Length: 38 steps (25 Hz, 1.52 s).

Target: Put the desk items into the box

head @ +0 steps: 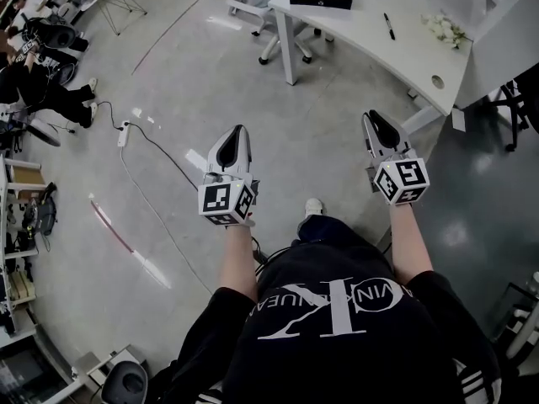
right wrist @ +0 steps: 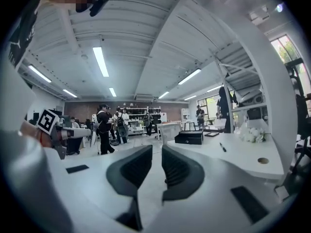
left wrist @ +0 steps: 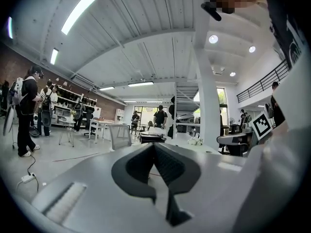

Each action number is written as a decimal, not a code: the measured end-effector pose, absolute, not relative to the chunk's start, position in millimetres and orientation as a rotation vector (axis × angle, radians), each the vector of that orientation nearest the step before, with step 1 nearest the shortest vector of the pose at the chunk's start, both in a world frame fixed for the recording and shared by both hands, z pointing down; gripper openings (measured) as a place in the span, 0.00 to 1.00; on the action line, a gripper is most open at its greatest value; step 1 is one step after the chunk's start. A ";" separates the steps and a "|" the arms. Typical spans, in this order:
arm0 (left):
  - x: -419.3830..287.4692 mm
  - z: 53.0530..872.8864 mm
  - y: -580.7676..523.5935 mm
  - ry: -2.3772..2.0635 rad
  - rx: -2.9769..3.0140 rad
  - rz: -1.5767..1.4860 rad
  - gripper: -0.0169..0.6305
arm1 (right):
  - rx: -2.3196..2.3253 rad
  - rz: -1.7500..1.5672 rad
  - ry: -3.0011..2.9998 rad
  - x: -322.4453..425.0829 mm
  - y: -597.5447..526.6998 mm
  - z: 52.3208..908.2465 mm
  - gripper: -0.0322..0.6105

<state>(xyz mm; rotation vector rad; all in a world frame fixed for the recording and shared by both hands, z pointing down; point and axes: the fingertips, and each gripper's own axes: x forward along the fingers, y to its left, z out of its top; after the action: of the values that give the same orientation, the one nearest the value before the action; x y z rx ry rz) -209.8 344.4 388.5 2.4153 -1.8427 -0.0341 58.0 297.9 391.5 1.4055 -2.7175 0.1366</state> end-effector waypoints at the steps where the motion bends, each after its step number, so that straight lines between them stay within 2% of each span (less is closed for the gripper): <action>1: -210.0 388.7 337.6 -1.844 2.414 -0.031 0.04 | 1.401 0.142 -2.716 57.8 291.1 393.2 0.08; 13: -206.0 386.0 265.6 -1.860 2.416 -0.037 0.04 | 1.405 0.143 -2.722 65.0 215.2 397.5 0.08; 38: -183.6 408.0 187.3 -1.738 2.442 -0.014 0.04 | 1.478 0.201 -2.656 89.4 155.6 418.3 0.08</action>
<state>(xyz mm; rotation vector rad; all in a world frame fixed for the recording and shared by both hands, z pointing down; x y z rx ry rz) -183.6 187.3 408.0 2.4421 -1.7384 -0.0144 89.4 155.6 418.3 1.4776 -2.6563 0.2008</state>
